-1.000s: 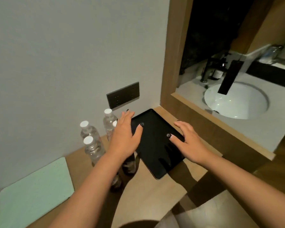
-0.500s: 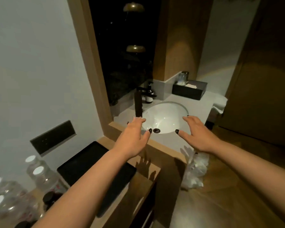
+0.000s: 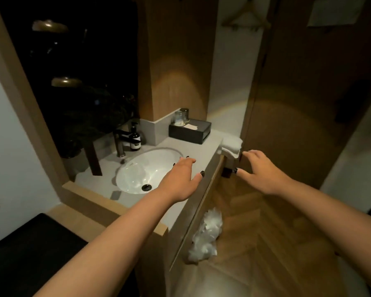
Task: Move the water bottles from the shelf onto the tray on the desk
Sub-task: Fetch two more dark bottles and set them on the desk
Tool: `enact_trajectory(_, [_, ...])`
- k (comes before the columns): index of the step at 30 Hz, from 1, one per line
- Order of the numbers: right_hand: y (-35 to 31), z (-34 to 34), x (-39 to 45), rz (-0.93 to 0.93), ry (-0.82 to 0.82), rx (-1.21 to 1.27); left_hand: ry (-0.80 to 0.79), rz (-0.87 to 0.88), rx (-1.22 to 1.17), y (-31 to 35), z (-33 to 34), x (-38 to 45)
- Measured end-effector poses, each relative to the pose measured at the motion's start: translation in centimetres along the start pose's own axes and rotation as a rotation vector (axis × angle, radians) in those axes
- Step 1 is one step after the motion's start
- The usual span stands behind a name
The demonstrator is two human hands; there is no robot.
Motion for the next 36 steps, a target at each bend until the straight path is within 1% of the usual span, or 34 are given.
enact_trajectory(6, [5.2, -1.8, 1.9, 0.098, 0.033, 0.015, -0.068, 0.087, 0.001, 4.4, 3.2, 5.0])
enact_trajectory(11, [9.2, -2.0, 5.3, 0.165, 0.03, 0.03, -0.1, 0.124, -0.005, 5.8, 5.5, 10.7])
enact_trajectory(18, [14.6, -2.5, 14.5, 0.234, 0.07, 0.039, -0.124, 0.169, -0.004, 6.4, 8.8, 21.9])
enact_trajectory(23, [18.1, -2.6, 22.2, 0.279, 0.068, 0.058, -0.171, 0.195, -0.006, 6.6, 11.1, 30.7])
enact_trajectory(27, [20.7, -3.2, 27.3, 0.291, 0.087, 0.073, -0.184, 0.23, 0.02, 6.9, 12.8, 37.1])
enact_trajectory(36, [27.9, -5.2, 35.8, 0.338, 0.061, 0.083, -0.181, 0.292, -0.001, 10.1, 17.5, 47.9])
Point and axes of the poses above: each hand's wrist, its own x-axis towards the middle knuckle, its own z-axis out of the palm, y = z × x, the point moved 6 cm from there along x, towards the middle knuckle, and after that the axes turned 14 degrees about x, right-handed, at the moved point
